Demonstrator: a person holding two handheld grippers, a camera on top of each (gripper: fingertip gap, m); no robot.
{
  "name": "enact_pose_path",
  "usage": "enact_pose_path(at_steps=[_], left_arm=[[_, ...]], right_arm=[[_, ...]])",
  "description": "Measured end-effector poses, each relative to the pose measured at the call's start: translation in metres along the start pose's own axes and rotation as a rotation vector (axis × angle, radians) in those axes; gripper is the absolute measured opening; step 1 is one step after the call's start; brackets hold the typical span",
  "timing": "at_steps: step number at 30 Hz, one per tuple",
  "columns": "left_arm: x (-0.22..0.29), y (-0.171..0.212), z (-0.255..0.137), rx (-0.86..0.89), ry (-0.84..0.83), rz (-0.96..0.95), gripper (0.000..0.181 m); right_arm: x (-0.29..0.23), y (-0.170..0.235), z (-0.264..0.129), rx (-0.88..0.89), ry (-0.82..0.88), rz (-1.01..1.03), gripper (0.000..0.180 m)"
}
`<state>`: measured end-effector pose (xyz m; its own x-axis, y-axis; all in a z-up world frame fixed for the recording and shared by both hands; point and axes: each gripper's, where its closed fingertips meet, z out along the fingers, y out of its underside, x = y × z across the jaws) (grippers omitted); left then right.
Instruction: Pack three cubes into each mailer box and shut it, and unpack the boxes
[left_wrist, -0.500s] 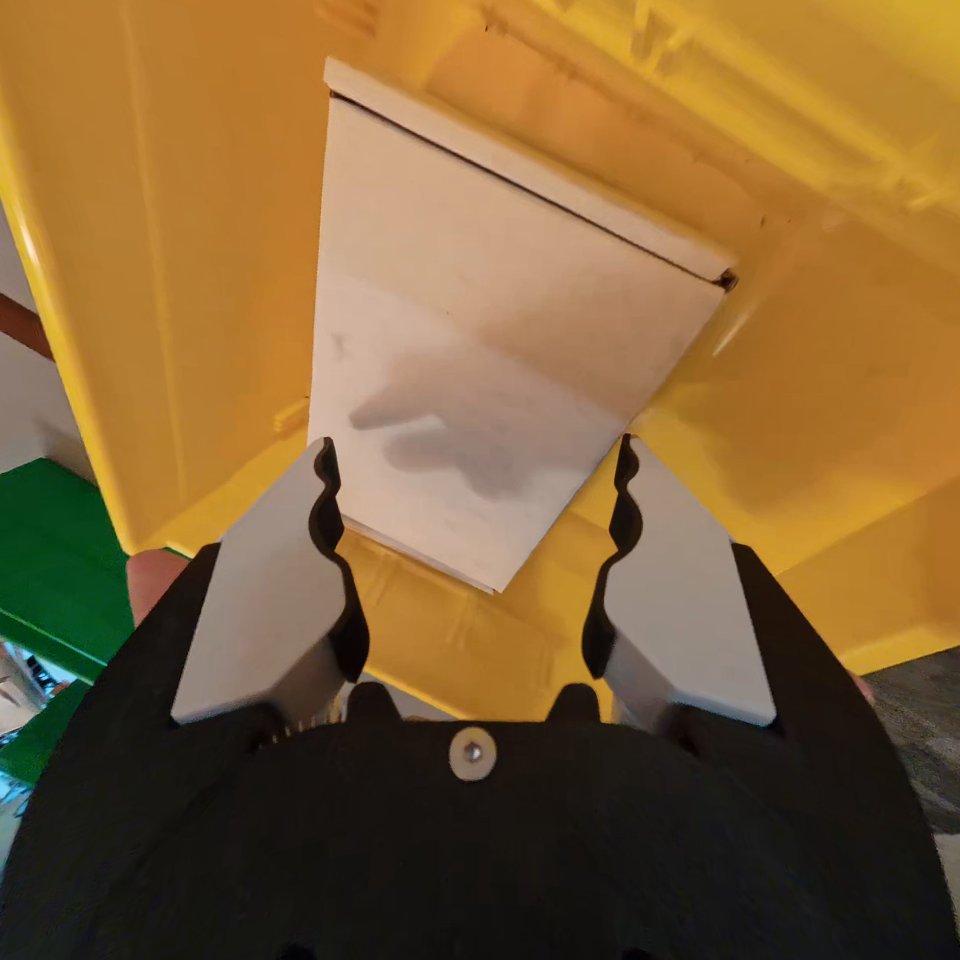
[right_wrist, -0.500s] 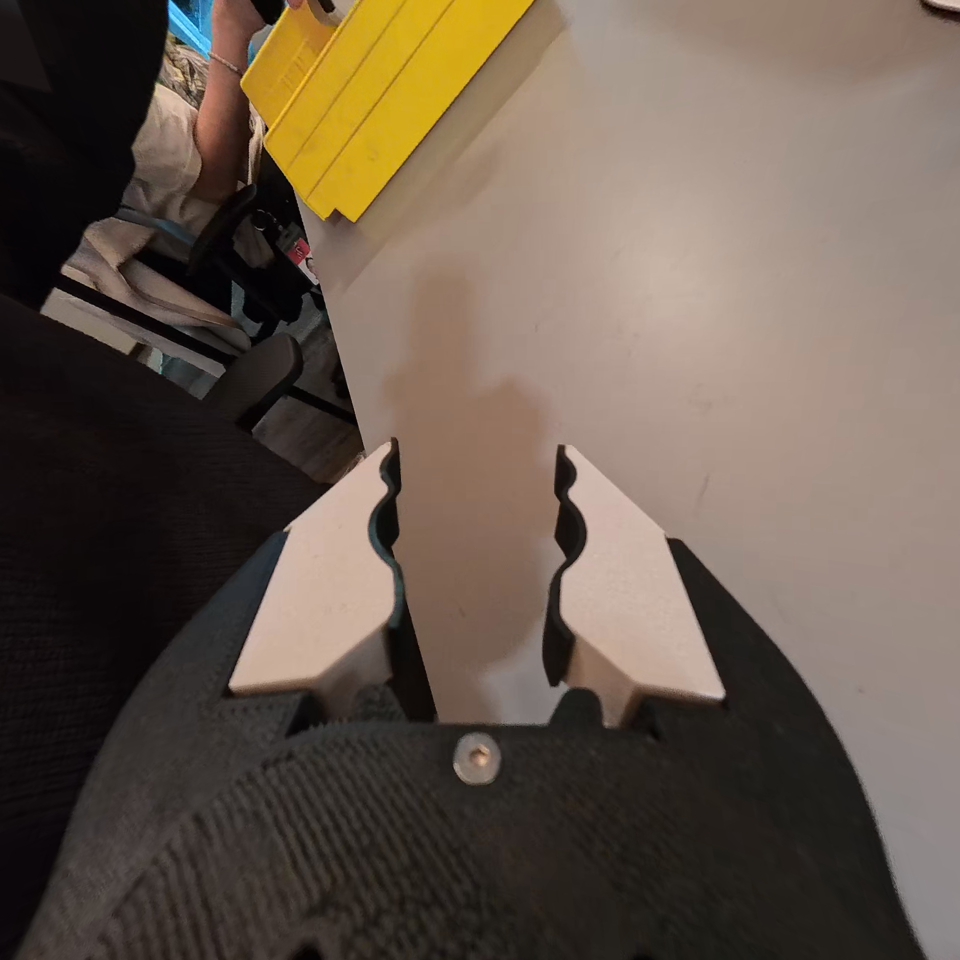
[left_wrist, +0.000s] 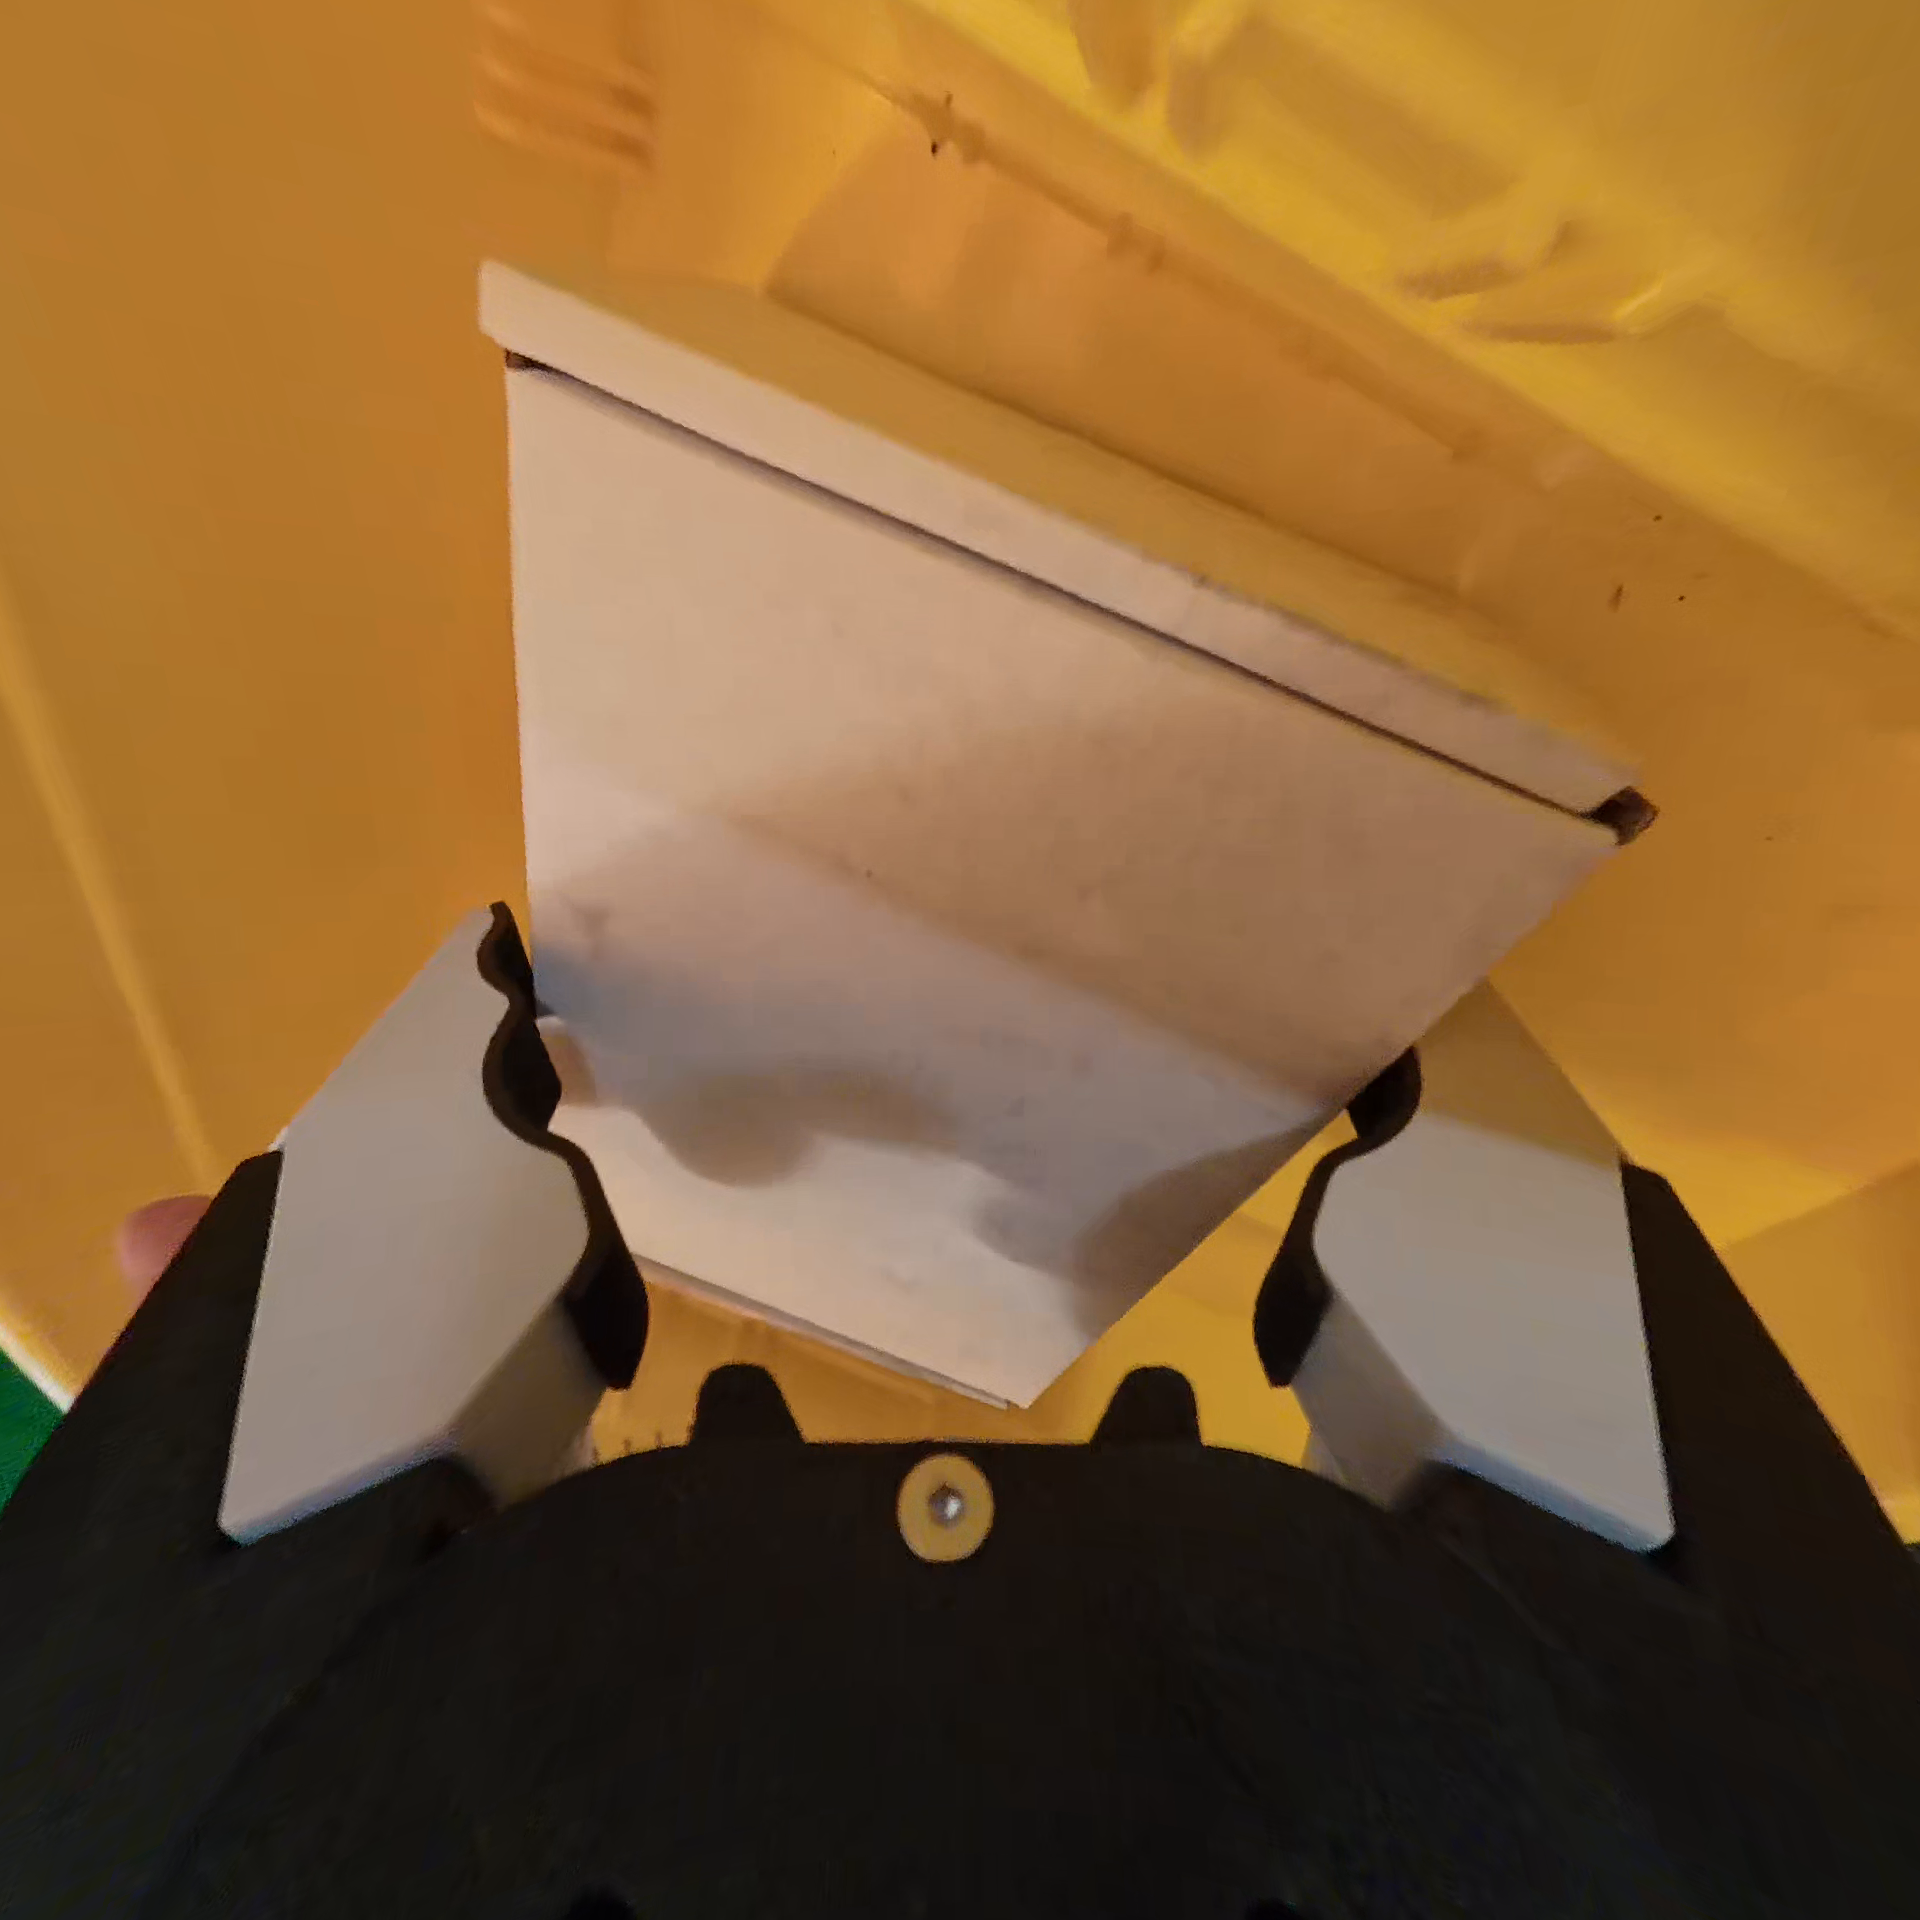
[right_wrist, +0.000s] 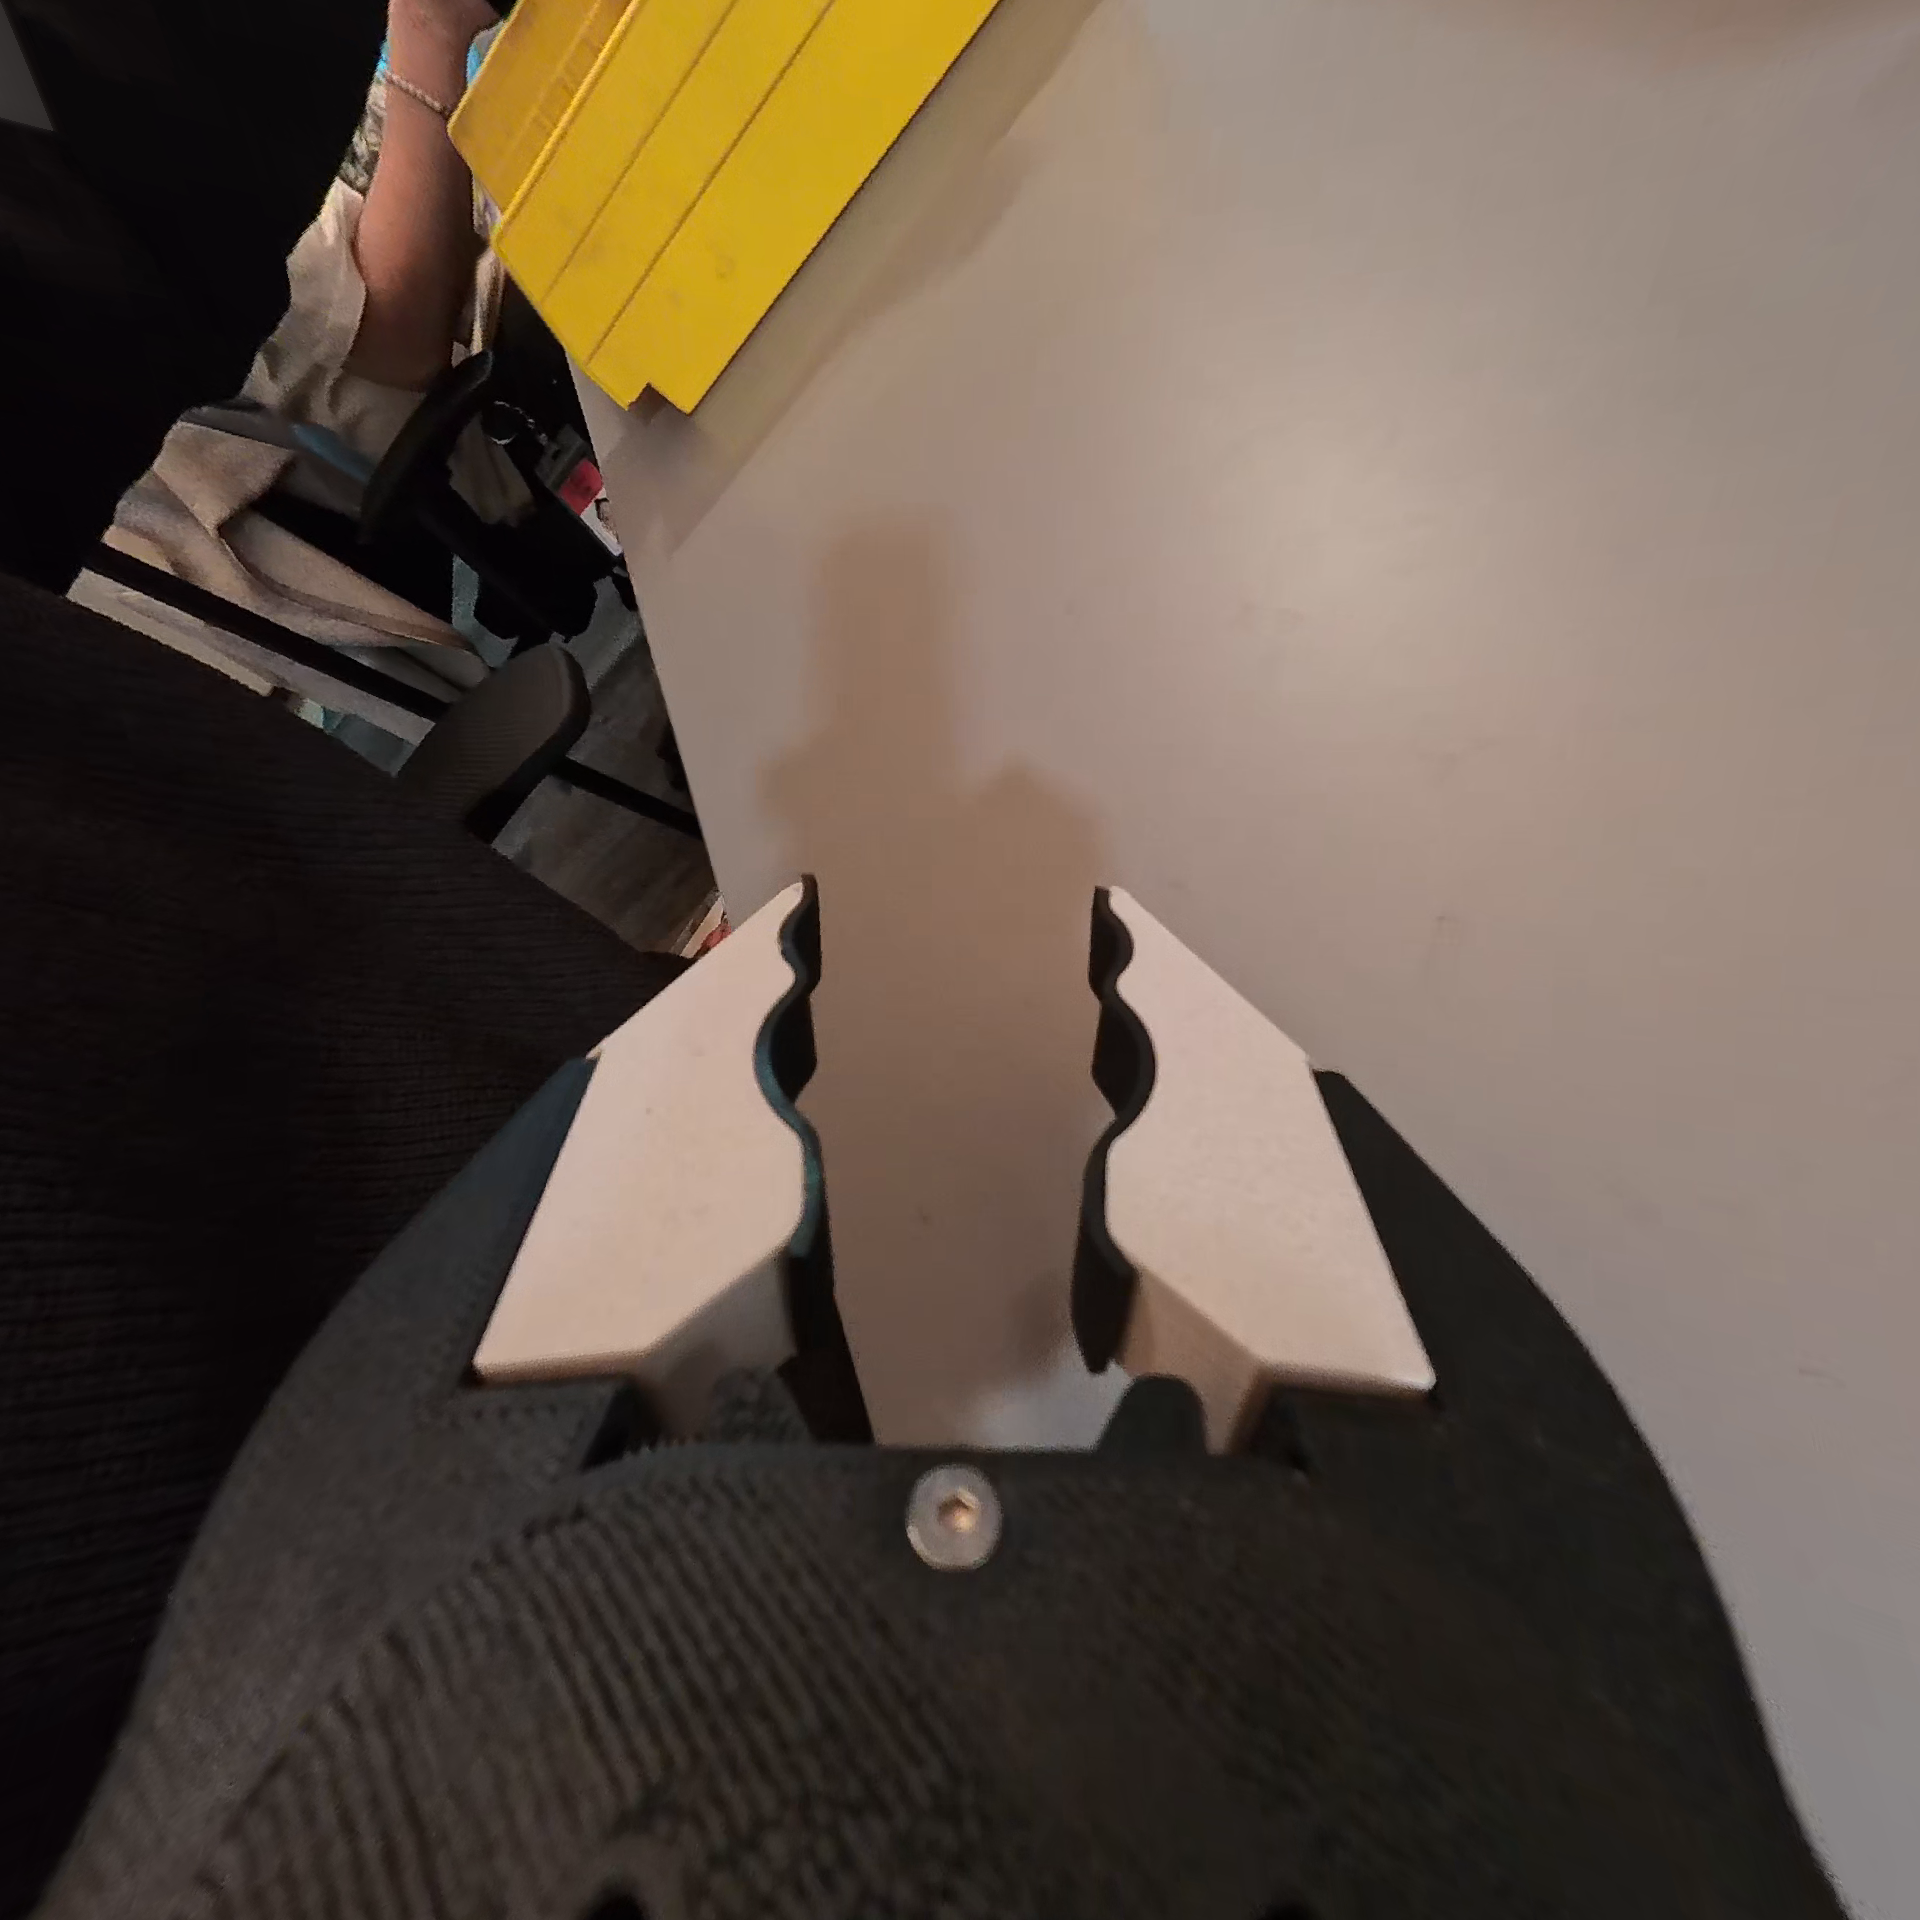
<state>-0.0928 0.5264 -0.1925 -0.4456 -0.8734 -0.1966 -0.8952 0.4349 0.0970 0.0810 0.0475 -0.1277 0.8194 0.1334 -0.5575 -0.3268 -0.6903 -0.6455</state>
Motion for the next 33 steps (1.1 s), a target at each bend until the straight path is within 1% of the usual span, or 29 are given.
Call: enact_pose_path(at_steps=[1,3,5,9,13,16,19,23,26,28,30,33], left_arm=[[0.0,0.001,0.0,-0.007,0.002,0.007,0.153],[0.002,0.004,-0.002,-0.012,0.006,0.031,0.153],[0.003,0.007,-0.005,-0.02,0.02,0.006,0.152],[-0.001,0.012,-0.027,0.038,0.004,-0.058,0.151],[-0.005,0.019,-0.07,0.097,-0.011,-0.136,0.15],[-0.006,0.022,-0.109,0.101,-0.039,-0.148,0.15],[0.0,0.01,-0.148,0.112,-0.07,-0.125,0.15],[0.021,-0.029,-0.198,0.131,-0.11,-0.037,0.149],[0.054,-0.076,-0.222,0.149,-0.106,0.083,0.149],[0.082,-0.112,-0.226,0.15,-0.099,0.189,0.15],[0.112,-0.15,-0.222,0.153,-0.086,0.287,0.149],[0.16,-0.209,-0.206,0.174,-0.031,0.424,0.149]], right_arm=[[0.002,-0.001,0.0,0.003,0.0,0.007,0.051],[0.003,-0.004,0.0,0.015,-0.007,0.016,0.05],[0.002,-0.008,0.0,0.028,-0.02,0.015,0.048],[-0.002,-0.008,-0.001,0.027,-0.024,-0.011,0.048],[-0.006,-0.006,-0.005,0.037,-0.022,-0.035,0.048],[-0.006,-0.009,-0.009,0.07,0.0,-0.06,0.047],[-0.011,-0.012,-0.012,0.113,-0.003,-0.068,0.046],[-0.015,-0.008,-0.016,0.155,0.025,-0.102,0.045],[-0.01,-0.008,-0.023,0.227,0.125,-0.181,0.045],[-0.008,-0.009,-0.029,0.283,0.207,-0.262,0.047],[-0.009,-0.009,-0.034,0.315,0.284,-0.365,0.051],[-0.01,-0.007,-0.041,0.324,0.45,-0.615,0.064]])
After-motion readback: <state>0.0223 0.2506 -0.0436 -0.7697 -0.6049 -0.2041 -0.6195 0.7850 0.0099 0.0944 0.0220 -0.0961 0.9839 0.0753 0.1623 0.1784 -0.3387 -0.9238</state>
